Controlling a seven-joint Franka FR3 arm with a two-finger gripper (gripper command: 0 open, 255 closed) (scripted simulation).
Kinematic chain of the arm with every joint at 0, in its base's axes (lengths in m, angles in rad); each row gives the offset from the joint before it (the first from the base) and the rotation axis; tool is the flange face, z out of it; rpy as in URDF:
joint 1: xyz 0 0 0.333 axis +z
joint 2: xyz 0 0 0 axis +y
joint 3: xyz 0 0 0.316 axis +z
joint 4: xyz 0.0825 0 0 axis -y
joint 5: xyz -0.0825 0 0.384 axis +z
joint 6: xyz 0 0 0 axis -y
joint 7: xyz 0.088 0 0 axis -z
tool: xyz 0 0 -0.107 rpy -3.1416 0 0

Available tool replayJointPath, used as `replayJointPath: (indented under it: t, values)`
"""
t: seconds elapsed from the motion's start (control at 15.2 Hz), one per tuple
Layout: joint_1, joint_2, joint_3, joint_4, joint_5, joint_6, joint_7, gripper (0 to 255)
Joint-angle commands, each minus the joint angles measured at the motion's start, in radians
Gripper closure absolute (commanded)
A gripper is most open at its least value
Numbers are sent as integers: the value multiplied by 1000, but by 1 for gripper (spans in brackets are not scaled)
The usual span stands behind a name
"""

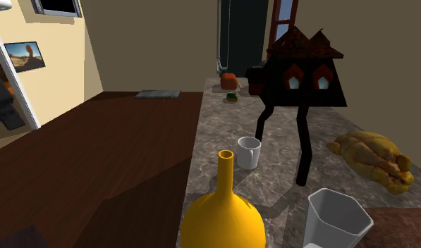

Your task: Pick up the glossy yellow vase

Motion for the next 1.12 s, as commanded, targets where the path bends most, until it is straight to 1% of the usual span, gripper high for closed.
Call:
replayJointPath:
  t: [0.0, 0.26, 0.53, 0.79, 1.06]
  values:
    - [0, 0, 0, 0, 0, 0, 0, 0]
    - [-27, 146, -68, 103, -27, 10, -61, 0]
    - [-47, 298, -132, 224, -39, 8, -122, 0]
    - [-64, 455, -191, 364, -36, -7, -186, 0]
    - [-83, 621, -246, 525, -17, -38, -254, 0]
